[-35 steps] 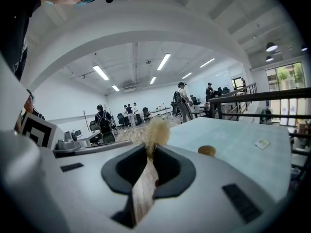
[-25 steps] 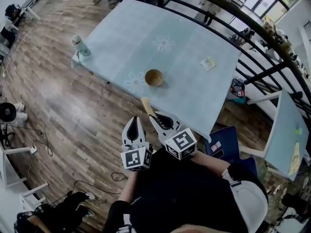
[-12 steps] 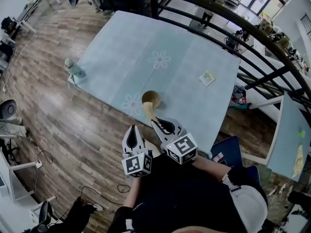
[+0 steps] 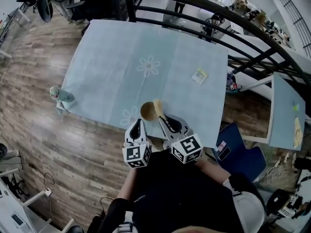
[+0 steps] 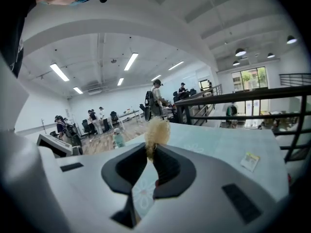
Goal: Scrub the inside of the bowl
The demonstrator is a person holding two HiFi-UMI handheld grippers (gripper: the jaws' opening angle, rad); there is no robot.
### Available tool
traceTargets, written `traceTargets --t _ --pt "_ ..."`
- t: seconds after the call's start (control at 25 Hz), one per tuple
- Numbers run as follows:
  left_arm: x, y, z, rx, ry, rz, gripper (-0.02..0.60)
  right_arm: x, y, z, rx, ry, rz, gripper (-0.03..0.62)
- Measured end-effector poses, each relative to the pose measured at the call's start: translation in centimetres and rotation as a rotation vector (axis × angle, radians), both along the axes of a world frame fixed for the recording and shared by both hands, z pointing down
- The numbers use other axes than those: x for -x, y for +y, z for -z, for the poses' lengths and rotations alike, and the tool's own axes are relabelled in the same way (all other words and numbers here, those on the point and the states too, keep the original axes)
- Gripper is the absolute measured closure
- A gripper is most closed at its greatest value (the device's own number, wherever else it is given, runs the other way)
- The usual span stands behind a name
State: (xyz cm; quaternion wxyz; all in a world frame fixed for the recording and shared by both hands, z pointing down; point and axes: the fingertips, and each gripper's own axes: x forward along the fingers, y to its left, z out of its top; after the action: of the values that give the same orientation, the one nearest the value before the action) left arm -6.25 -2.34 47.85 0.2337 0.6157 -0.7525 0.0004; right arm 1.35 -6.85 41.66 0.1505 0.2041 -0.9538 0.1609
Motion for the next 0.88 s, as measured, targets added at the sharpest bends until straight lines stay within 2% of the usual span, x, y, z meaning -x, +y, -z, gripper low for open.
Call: traceTargets --t 0.28,0.4,0.52,0.64,0.8,0.88 --pt "4.2 -4.9 -3.3 0.051 -0.035 -0.257 0.566 2.2 -2.8 0.1 -0.019 0.029 -0.244 0.549" --pt "4.4 -6.4 -5.9 0.100 -0.034 -0.372 0.565 2.0 -2.7 0.0 -0.015 0.033 -0.341 0.549" --pt "4.4 -7.3 -8.5 0.152 -0.002 -0.450 0.565 1.7 -2.1 -0.2 -0.016 0.038 -0.421 0.549" --pt "3.5 -7.0 -11.5 0.226 -0.006 -0.541 0.565 0.9 -1.2 -0.7 0.006 0.064 -0.511 0.549" --pt "2.9 -7.7 -15.4 0.321 0.028 -0.585 0.559 0.8 -1.9 -0.8 0.010 0.076 -0.545 0.548" --pt "2.7 -7.5 -16.9 0.361 0.074 -0.587 0.524 1.0 -1.7 -0.9 0.011 0.085 -0.552 0.549"
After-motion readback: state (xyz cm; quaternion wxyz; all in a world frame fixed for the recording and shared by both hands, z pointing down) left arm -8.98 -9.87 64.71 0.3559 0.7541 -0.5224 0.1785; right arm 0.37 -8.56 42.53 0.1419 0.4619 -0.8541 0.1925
